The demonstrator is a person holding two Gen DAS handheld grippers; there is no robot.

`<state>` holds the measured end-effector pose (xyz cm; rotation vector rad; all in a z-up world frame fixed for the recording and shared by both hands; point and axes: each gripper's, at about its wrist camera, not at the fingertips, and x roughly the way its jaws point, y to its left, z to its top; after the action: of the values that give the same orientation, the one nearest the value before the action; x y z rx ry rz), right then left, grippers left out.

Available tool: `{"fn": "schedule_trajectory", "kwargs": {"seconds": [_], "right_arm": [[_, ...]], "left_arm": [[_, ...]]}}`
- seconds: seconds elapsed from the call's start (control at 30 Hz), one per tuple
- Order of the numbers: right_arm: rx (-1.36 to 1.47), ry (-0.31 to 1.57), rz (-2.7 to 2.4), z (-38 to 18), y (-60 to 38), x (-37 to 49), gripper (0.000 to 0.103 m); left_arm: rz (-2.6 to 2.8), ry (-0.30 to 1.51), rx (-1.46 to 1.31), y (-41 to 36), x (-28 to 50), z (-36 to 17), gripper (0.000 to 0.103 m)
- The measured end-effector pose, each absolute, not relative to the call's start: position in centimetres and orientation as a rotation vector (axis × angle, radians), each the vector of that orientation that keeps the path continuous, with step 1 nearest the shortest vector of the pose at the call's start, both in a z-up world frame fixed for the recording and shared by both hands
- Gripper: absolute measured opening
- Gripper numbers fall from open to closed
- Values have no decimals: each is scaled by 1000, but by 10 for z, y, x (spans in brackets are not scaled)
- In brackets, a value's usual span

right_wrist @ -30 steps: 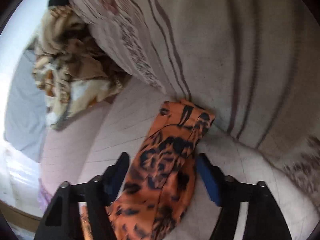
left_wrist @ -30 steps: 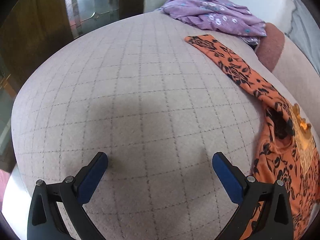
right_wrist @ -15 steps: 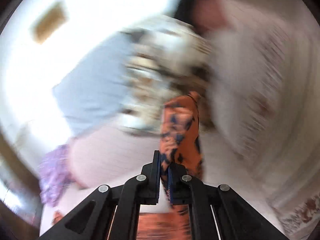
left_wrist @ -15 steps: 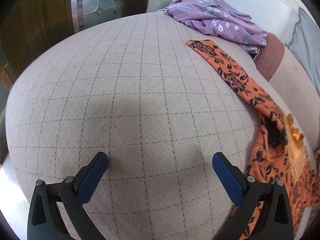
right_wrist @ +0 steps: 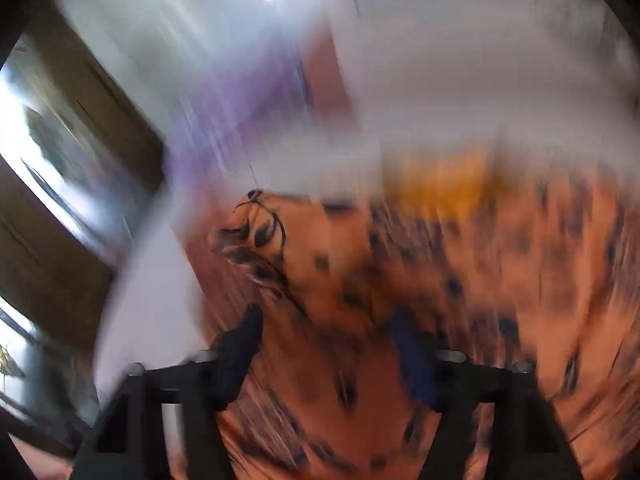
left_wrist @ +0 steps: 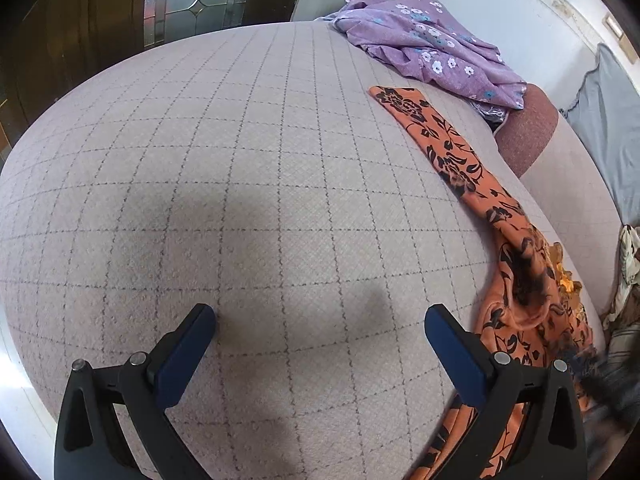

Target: Fold small clothes

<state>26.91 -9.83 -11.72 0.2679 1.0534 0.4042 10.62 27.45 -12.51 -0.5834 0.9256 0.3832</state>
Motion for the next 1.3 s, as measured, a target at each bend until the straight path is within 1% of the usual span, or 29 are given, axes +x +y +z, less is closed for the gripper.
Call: {"fn": "schedule_trajectory", "kwargs": {"seconds": [0.03,0.07,0.17,0.2,0.23,0.3,0.37,0.43,0.5,0.6,0.67,0.73,0.8,0.87,1.0,1.1,1.17,1.3], "right_arm": [[248,1056,398,-128,-96,262,71],[226,974,407,-123,-97,252,71],[272,966,433,-99,-112,249,71],[266,919,430,-83,-120,245,71],[269,865,426,-69,-131,241,73],[300,814,387,-60,-156,233,84],[350,822,319,-69,-183,241,84],[391,866,269,-85,-189,256,84],[398,863,235,-101,-199,241,84],[440,824,329,-118,-203,218,84],[432,835,344,-138,-203,210,84],[433,802,353,-151,-212,194,85],[495,777,374,-149,-221,194,85],[506,771,386,-152,-221,196,86],[519,752,401,-153,-223,194,87],[534,738,413,-156,-228,191,87],[540,730,418,-156,-230,189,87],[534,722,416,-157,-227,189,87]], "left_arm": [[378,924,-588,276,105,-125,103],[378,921,-599,277,105,-125,103],[396,910,-618,276,106,-125,103],[393,910,-618,274,107,-124,103],[384,909,-614,272,108,-124,103],[372,913,-602,269,110,-124,103],[370,914,-599,268,110,-124,103],[367,912,-605,268,109,-124,103],[364,907,-610,268,109,-124,103],[367,903,-623,269,108,-124,103],[332,895,-656,270,107,-121,103],[215,810,-773,274,101,-109,102],[131,737,-766,272,108,-88,102],[77,705,-702,269,133,-66,102],[-16,717,-802,284,208,-58,102],[0,746,-799,303,275,-72,102],[60,792,-838,319,308,-94,102],[105,833,-967,340,337,-127,98]]}}
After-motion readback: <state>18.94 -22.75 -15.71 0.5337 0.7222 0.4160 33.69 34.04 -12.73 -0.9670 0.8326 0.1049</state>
